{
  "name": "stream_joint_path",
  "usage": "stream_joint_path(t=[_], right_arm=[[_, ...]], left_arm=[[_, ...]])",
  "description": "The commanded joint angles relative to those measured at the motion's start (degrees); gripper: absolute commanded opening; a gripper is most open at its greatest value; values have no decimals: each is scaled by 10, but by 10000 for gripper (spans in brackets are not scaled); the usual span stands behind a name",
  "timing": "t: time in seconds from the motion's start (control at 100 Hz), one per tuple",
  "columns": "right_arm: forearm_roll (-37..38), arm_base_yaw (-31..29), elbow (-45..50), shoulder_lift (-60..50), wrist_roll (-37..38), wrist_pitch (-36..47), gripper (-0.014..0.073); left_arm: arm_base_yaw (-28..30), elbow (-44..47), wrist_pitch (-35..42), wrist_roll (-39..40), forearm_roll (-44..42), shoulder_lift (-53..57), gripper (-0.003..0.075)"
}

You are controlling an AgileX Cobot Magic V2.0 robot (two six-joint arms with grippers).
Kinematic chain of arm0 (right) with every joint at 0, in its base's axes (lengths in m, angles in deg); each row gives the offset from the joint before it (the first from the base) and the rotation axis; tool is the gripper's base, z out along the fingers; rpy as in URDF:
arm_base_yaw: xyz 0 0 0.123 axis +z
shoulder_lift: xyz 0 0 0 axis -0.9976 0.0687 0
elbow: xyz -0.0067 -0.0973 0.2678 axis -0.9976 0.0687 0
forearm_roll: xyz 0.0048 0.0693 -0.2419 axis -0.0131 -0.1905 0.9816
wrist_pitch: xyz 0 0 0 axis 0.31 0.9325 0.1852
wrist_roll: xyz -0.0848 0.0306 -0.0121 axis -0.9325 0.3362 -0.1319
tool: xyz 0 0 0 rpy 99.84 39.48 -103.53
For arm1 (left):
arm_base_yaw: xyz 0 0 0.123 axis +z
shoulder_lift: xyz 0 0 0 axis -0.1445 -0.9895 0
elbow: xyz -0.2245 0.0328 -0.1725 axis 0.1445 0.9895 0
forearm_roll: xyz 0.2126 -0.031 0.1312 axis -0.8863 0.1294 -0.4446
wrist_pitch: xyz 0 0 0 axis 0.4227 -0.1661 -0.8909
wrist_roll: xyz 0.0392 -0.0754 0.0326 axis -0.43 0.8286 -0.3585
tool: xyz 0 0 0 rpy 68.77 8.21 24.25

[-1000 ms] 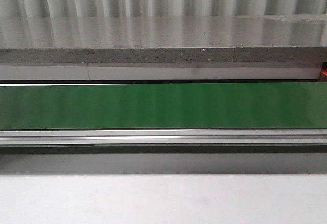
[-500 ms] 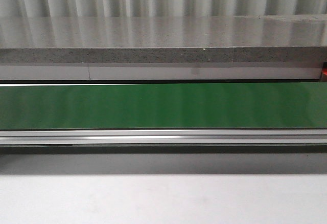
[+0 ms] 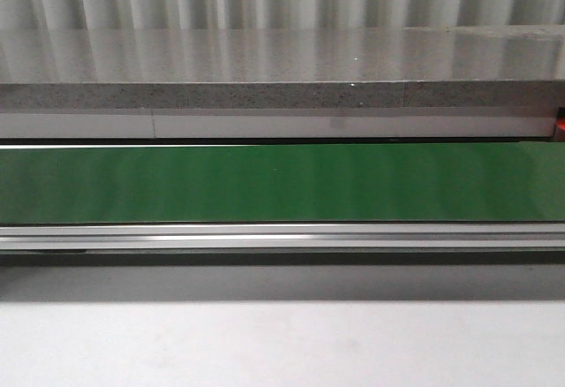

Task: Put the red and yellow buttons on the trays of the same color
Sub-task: 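Lower the yellow button into the yellow tray and open the right gripper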

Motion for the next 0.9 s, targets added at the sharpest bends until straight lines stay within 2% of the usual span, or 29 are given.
stream_joint_path(t=[0.0, 0.56, 0.66, 0.78, 0.89], right_arm=[[3, -3, -13, -6, 3, 36, 197], [-2, -1, -13, 41, 4, 45, 209], [-2, -1, -13, 41, 4, 40, 302], [-5, -1, -13, 39, 7, 33, 489], [-9, -1, -13, 25, 7, 25, 573]], left_arm=[[-6, -14, 44, 0, 7, -2, -20], [-6, -14, 44, 0, 7, -2, -20], [-6, -14, 44, 0, 7, -2, -20], [-6, -14, 44, 0, 7, -2, -20], [-6, -14, 44, 0, 7, -2, -20]])
